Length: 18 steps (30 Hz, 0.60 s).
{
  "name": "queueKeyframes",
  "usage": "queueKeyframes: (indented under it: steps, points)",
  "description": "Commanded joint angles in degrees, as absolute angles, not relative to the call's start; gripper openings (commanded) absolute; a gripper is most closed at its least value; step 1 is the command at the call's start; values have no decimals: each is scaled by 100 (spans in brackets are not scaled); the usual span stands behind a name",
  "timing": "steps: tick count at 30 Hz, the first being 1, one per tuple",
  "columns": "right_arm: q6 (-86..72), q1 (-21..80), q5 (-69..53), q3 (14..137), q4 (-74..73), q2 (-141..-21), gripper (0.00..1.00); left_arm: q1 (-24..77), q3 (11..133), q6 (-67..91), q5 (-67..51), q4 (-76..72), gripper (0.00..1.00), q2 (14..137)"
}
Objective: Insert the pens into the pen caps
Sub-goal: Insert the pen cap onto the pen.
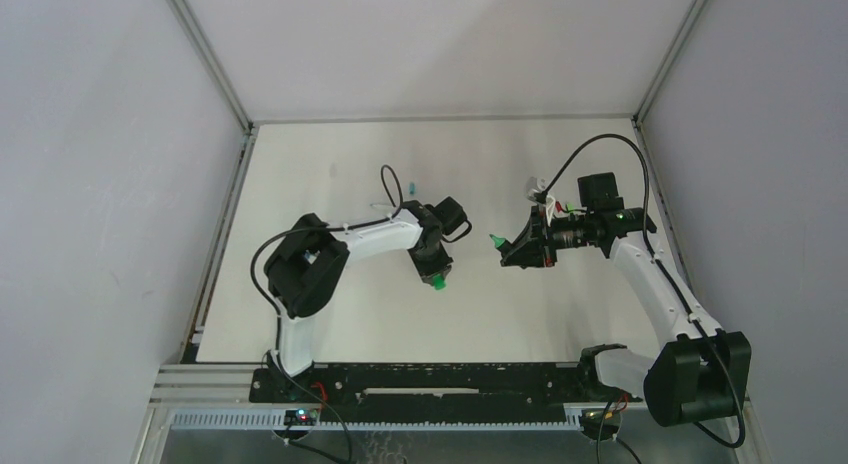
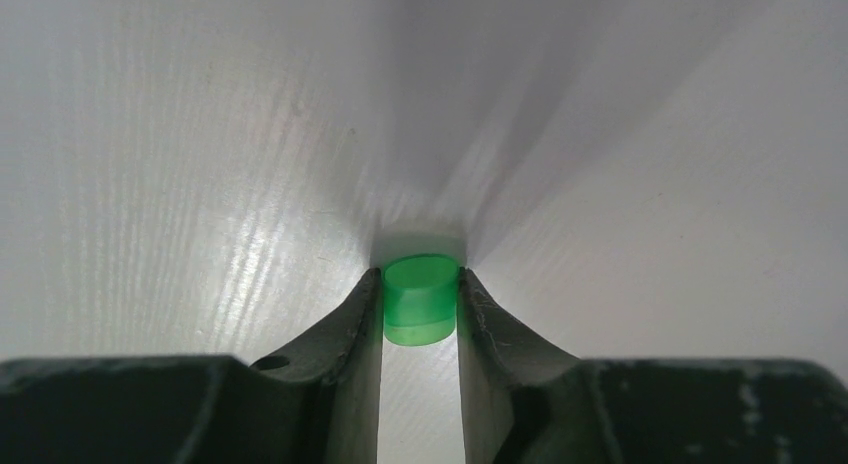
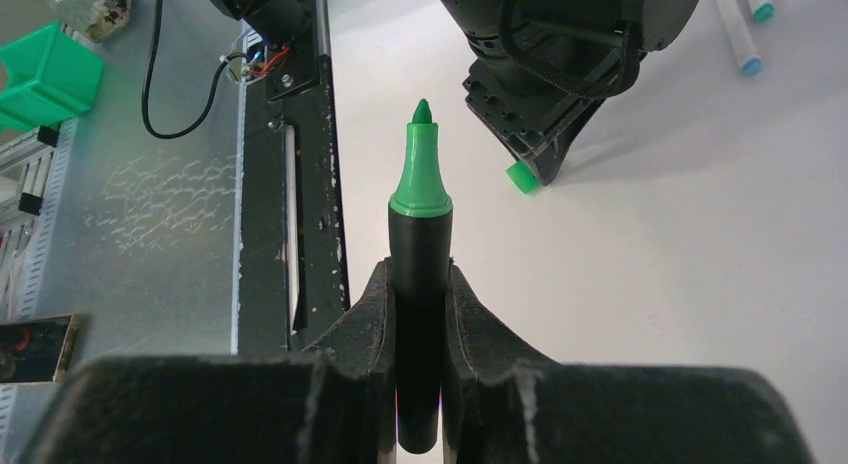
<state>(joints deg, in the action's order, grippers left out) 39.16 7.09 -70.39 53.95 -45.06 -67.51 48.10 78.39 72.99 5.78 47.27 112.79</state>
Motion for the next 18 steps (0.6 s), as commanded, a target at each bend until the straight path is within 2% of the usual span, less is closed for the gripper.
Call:
queueKeyframes:
  steps: [1, 10, 15, 18]
  points:
    - [4068, 677, -7258, 5616, -4566, -6735, 0, 4724, 7710, 6996, 981, 4985, 18, 10932]
    - [4069, 677, -7269, 5616, -4570, -6754, 0, 4326, 7027, 6243, 1198, 5276, 20, 10821]
    - [4078, 677, -7277, 5616, -4579, -6741, 0, 4238, 6932, 6052, 1150, 5249, 33, 10740]
    - [4086, 677, -7277, 5613, -4579, -6727, 0, 4209, 6942, 6002, 974, 5197, 37, 10799]
